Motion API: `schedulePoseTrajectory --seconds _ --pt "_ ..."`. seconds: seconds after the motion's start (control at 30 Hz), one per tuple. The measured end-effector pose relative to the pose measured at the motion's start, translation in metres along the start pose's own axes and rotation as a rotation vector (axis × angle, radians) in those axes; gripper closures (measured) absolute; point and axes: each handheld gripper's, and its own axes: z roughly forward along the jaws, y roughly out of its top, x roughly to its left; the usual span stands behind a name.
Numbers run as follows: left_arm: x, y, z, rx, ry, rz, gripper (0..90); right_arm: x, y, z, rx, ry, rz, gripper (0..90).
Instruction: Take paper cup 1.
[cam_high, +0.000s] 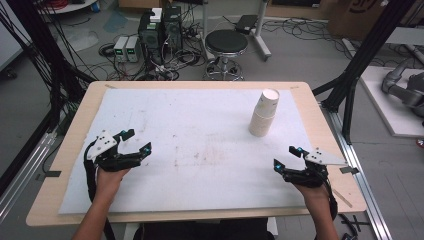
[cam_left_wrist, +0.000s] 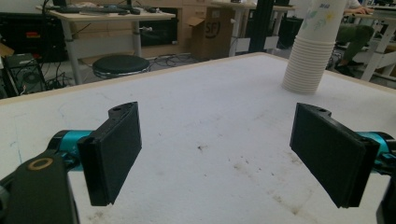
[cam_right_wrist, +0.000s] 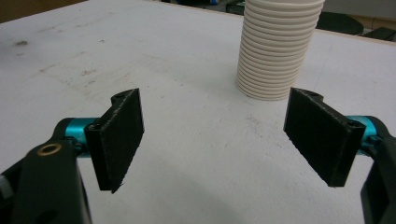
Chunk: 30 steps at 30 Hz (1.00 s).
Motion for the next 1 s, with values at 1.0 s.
schedulePoseTrajectory --seconds 1.0 --pt "-0.006 -0.004 -0.006 0.004 -0.026 0.012 16.6 0.011 0.002 -0.004 0.01 -0.01 -0.001 20.5"
